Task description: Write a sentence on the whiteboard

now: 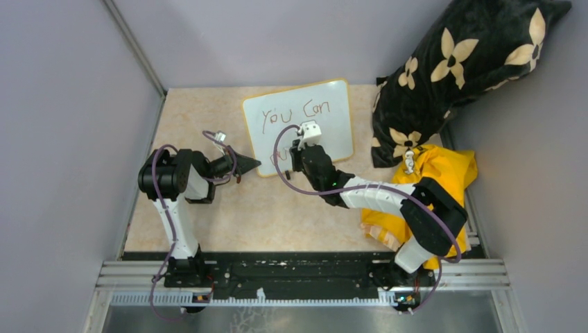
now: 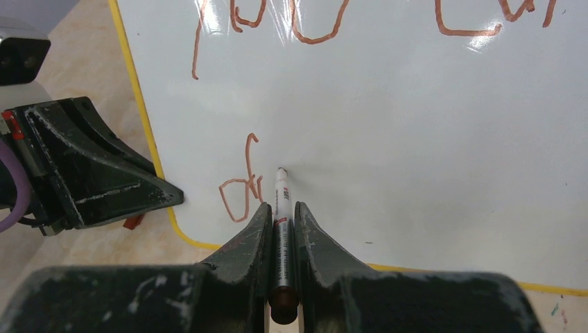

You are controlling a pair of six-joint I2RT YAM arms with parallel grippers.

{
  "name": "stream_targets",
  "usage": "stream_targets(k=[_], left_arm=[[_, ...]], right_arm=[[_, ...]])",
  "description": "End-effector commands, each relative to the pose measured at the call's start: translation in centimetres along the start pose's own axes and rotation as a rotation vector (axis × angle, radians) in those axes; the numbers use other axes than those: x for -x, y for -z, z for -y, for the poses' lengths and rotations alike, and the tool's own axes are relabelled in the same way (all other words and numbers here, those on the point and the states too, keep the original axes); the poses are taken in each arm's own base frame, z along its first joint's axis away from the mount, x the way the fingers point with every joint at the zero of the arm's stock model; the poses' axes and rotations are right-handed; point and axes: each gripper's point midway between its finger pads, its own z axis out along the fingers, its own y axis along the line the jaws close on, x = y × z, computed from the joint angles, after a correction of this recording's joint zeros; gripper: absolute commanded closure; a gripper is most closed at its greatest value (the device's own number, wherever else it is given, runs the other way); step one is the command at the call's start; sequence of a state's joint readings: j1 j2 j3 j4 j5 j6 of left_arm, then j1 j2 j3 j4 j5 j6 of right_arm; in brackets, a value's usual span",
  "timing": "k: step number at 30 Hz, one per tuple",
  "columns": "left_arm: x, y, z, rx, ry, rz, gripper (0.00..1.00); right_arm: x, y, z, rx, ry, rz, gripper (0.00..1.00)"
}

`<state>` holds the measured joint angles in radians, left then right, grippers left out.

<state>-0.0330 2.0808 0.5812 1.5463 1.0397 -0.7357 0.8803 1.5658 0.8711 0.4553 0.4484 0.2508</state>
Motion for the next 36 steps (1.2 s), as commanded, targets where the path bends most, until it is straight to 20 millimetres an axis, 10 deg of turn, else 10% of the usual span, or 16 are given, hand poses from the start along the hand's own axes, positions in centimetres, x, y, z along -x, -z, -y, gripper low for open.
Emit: stream_targets(k=[1, 20, 36], left_arm=[[-0.3, -0.2, 0.3, -0.023, -0.005, -0.008, 1.0], [-0.2, -0.2, 0.3, -0.023, -0.006, -0.007, 1.0], [-0.3, -0.2, 0.3, -0.022, -0.005, -0.008, 1.0]], right_arm=[[2.7, -0.7, -1.4, 0.045, -0.034, 0.061, 1.0], [1.0, -0.6, -2.8, 0.101, -0.027, 0.016, 1.0], [6.1, 4.3, 4.3, -0.06, -0.128, 0.183, 1.0]])
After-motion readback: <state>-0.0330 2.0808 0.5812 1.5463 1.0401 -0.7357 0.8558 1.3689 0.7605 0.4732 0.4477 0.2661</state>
